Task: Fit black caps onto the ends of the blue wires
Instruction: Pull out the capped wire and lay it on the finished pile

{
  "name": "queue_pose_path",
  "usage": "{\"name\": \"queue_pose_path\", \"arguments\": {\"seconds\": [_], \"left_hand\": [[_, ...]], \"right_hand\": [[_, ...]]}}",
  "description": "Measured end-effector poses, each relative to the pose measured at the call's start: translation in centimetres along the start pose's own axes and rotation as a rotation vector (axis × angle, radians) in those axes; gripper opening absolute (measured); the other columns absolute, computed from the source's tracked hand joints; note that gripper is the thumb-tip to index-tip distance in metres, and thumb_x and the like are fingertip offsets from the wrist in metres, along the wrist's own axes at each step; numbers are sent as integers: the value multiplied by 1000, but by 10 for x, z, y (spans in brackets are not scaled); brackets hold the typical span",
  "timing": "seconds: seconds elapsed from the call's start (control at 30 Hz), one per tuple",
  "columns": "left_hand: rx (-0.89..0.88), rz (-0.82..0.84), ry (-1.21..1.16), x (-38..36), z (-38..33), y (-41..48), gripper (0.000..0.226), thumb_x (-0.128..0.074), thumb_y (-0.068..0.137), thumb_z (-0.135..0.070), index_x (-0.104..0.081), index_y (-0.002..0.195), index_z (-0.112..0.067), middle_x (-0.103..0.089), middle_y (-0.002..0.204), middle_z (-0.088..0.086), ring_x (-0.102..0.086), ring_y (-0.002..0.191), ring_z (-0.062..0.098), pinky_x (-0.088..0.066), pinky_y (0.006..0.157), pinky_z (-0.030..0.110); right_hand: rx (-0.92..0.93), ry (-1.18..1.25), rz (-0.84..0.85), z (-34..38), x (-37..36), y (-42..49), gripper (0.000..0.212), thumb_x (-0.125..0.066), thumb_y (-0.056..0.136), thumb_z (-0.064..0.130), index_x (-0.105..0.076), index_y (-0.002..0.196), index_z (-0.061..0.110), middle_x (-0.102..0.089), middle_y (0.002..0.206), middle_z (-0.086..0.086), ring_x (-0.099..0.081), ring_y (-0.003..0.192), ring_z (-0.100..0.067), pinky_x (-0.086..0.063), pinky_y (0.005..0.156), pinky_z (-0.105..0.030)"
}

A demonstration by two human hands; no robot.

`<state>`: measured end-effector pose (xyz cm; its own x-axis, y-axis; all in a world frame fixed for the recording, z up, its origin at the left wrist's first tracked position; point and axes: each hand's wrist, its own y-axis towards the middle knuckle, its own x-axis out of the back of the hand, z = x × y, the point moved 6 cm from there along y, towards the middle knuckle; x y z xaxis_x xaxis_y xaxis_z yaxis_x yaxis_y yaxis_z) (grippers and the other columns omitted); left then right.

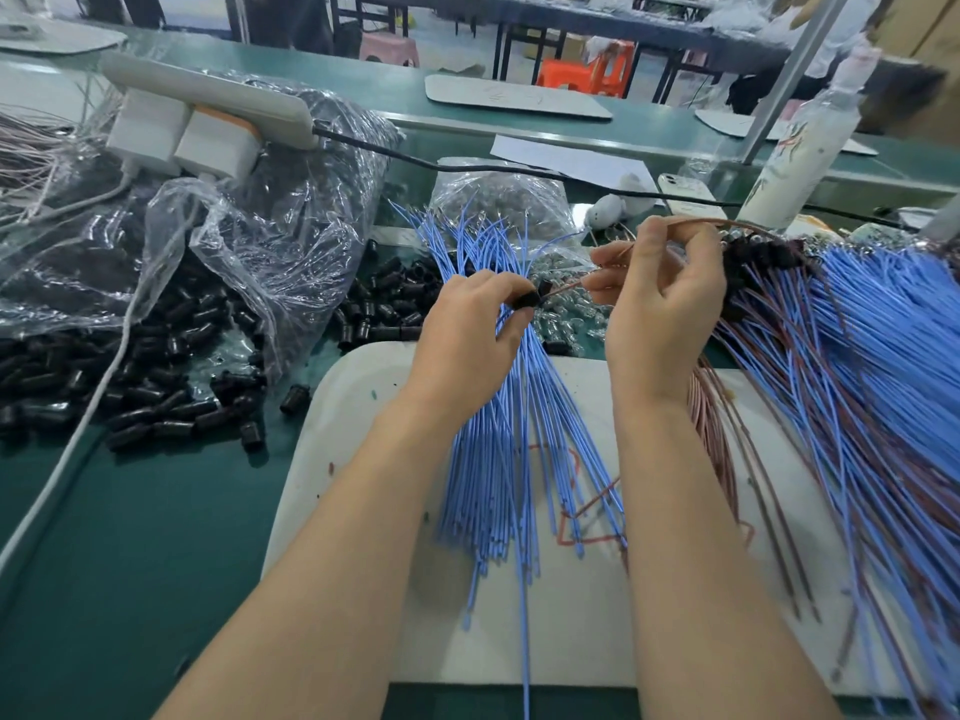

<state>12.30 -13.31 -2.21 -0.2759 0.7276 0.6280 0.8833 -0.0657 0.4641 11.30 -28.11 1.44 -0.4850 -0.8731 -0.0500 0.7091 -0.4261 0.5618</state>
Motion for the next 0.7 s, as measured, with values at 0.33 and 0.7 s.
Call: {"name": "queue_pose_path", "arguments": {"seconds": [0.33,0.7], "left_hand": [[-63,-122,-95,8,-10,0,18,-58,92,-14,-67,107,-11,-65,98,-2,-54,92,18,-38,81,20],[-44,-138,-330,14,-17,0,17,-58,91,-7,-67,106,-9,-68,94,-2,-60,83,8,-44,78,10]], "right_hand": [[-58,-334,344,-13,-28,-8,12,-58,94,23,-62,83,19,-62,73,13,-63,72,-4,-53,80,-37],[-269,-94,413,-15,-42,-18,24,-46,97,26,-68,105,24,-71,103,0,-65,101,-18,-50,94,-46]]}}
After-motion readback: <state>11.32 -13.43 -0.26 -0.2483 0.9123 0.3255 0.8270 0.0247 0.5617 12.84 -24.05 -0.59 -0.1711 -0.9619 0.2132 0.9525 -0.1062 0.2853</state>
